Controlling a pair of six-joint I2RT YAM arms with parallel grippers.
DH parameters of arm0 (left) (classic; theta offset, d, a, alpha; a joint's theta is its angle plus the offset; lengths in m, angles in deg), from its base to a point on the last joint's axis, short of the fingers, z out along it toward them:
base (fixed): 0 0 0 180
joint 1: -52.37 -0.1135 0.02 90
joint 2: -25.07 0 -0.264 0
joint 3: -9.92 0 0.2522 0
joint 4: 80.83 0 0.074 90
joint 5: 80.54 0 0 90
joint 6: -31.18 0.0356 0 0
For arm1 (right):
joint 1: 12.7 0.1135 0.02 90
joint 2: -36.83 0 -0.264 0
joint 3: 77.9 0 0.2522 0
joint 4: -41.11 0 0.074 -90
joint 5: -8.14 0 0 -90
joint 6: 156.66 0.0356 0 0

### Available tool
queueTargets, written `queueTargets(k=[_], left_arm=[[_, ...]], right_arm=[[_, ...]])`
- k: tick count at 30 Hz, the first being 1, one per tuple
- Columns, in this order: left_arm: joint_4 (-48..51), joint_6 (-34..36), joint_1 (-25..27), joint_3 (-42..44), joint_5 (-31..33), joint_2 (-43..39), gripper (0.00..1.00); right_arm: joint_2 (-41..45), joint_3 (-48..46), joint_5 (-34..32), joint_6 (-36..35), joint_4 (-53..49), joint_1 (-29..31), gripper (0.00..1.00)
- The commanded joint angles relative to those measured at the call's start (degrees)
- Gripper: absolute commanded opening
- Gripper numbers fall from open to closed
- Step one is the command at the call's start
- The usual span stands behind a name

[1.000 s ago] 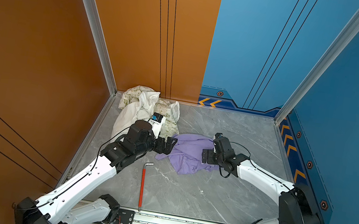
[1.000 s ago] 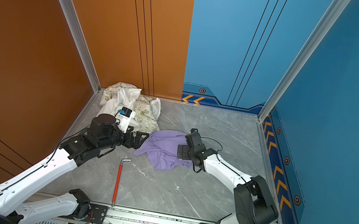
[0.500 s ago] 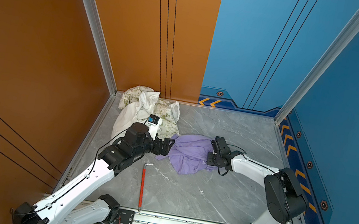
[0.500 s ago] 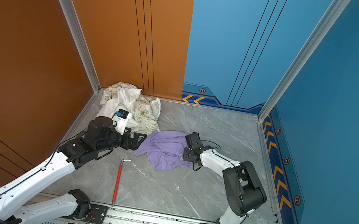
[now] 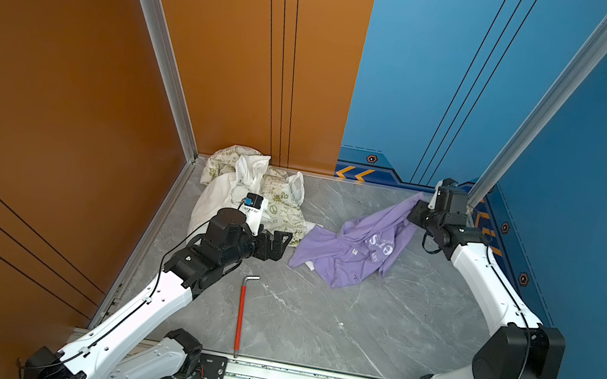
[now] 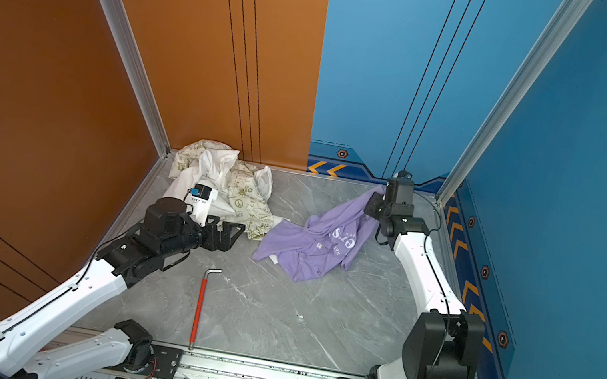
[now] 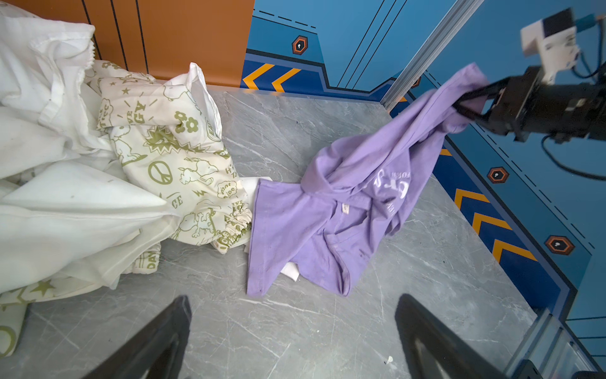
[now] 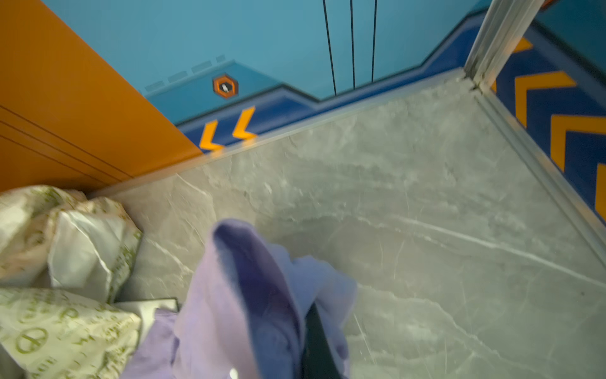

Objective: Pick out a specific cloth from the pile
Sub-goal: 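Carry the lavender shirt with the right gripper to the far corner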

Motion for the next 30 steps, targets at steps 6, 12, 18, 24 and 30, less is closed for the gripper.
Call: queueTargets(k=[6,12,18,24,30], left_arm=[[-1.4,-0.9,-1.3,0.6,-1.4,-2.2,0.98],[-1.4,-1.1,-1.9,1.4,-1.0,-3.5,0.98],[-1.4,-1.3,-2.4,1.8,-1.4,-4.1,0.98],[-1.3,-1.4,-3.0,2.1,-1.7,-4.9,0.98],[-1.5,-2.4,-3.3,2.7,-2.3,-4.8,0.98]], right_arm=[[-12.6,38.0,5.5,2.7,-1.5,-4.6,0.00],[-17.6,48.3,9.0,5.4,1.4,-5.8,0.00],[-15.5,36.1,11.3,5.1,1.2,-6.5,0.00],[-10.1,16.0,9.6,2.4,1.3,-7.8,0.00],[-7.2,1.0,5.9,0.9,0.3,-9.9,0.01]])
